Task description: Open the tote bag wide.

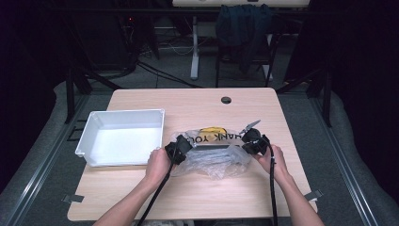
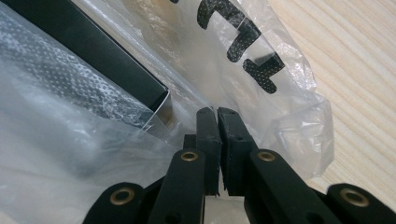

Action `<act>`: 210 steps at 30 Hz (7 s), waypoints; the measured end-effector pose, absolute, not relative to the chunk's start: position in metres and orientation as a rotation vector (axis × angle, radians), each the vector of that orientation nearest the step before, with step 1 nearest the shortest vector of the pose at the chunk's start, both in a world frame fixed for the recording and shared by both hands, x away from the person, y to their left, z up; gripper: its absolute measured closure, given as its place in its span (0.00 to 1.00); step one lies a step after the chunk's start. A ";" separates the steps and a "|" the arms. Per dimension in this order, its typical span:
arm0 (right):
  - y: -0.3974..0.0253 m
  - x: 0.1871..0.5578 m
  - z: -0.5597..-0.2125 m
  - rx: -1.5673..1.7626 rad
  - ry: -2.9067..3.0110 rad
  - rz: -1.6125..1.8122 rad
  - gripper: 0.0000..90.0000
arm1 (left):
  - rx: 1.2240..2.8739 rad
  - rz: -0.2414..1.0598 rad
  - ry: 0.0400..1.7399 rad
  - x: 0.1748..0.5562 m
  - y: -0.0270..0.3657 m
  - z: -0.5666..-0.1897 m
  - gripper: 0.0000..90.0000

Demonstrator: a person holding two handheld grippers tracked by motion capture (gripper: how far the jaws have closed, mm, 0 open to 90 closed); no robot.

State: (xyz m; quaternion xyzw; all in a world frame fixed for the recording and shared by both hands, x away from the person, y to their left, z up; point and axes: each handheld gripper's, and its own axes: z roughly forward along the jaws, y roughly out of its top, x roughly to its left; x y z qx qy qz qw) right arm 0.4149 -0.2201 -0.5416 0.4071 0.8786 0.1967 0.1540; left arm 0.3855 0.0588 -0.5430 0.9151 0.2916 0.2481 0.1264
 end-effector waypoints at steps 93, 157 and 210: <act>-0.253 0.386 -0.461 1.145 2.493 0.892 0.54 | 2.605 0.430 0.913 0.380 0.087 -0.531 0.69; -0.226 0.395 -0.527 1.097 2.849 0.568 0.97 | 2.459 0.474 0.816 0.368 0.098 -0.487 0.51; -0.228 0.413 -0.518 1.133 2.581 0.656 1.00 | 2.645 0.230 0.675 0.363 0.079 -0.549 0.89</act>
